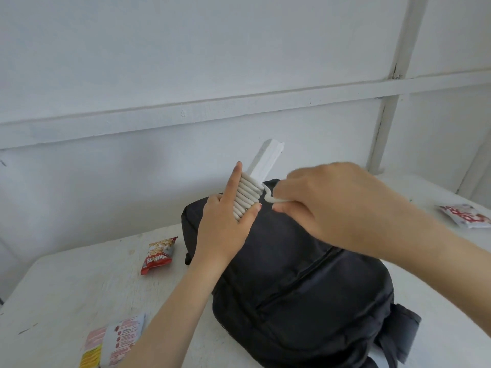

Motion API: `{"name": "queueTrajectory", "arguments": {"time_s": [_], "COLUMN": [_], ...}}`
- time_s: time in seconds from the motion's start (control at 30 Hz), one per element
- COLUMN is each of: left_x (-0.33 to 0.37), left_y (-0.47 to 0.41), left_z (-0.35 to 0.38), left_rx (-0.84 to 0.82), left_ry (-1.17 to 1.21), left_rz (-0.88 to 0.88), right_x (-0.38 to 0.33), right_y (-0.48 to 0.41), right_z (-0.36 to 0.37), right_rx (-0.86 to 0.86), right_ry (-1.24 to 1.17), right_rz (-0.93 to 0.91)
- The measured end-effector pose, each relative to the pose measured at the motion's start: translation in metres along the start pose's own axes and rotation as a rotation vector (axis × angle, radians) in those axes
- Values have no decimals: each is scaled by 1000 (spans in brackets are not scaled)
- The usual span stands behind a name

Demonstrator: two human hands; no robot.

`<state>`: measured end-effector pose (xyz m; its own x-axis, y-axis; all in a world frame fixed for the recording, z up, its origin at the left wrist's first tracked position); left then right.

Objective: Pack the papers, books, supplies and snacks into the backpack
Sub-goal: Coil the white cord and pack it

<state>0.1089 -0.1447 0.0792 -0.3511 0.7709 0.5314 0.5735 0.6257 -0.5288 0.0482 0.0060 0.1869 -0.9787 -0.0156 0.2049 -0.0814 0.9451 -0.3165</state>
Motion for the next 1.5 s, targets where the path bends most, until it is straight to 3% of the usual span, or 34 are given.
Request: {"name": "queueTrajectory", "arguments": {"time_s": [0.17, 0.3, 0.4, 0.5, 0.57, 0.7, 0.93, 1.0, 1.1, 1.23, 1.5], "left_x": [25, 42, 49, 55, 64, 70, 47, 43, 41, 41, 41], "left_y": [-1, 13, 29, 44, 52, 56, 53, 52, 50, 48, 45], "left_z": [-2, -6, -14, -21, -28, -35, -26, -23, -17, -12, -8], "left_rx": [-110, -174, -142, -86, -65, 31, 134, 117, 86, 65, 79], "left_ry": [-130, -101, 39, 111, 262, 565, 557, 565, 536, 484, 448], "left_rz": [132, 248, 369, 500, 483, 345, 157, 110, 47, 35, 84], "right_x": [19, 42, 57, 66, 72, 83, 61, 55, 45, 37, 29], "right_y": [-16, -28, -35, -41, -42, -43, -31, -26, -23, -19, -17], "right_z": [-31, -58, -65, -50, -30, 12, 56, 61, 65, 67, 66], "right_rx": [183, 222, 140, -66, -164, -133, -163, -176, -83, 13, -51], "right_ry": [-17, -234, -454, -798, -1035, -1352, -1664, -1646, -1449, -1360, -1310], "right_rz": [-18, 6, 21, 2, 20, 88, 201, 204, 280, 343, 378]}}
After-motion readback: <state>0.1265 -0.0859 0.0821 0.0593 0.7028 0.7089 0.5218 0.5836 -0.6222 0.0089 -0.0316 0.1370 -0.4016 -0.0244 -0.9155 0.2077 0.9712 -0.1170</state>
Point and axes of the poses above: each hand's wrist, its own y-axis away from the middle knuckle, its own z-axis out of the palm, x = y × z, the point moved 5 cm from there along -y, towards the middle knuckle, and after that the axes turned 4 degrees about -x, right-handed, at the moved point
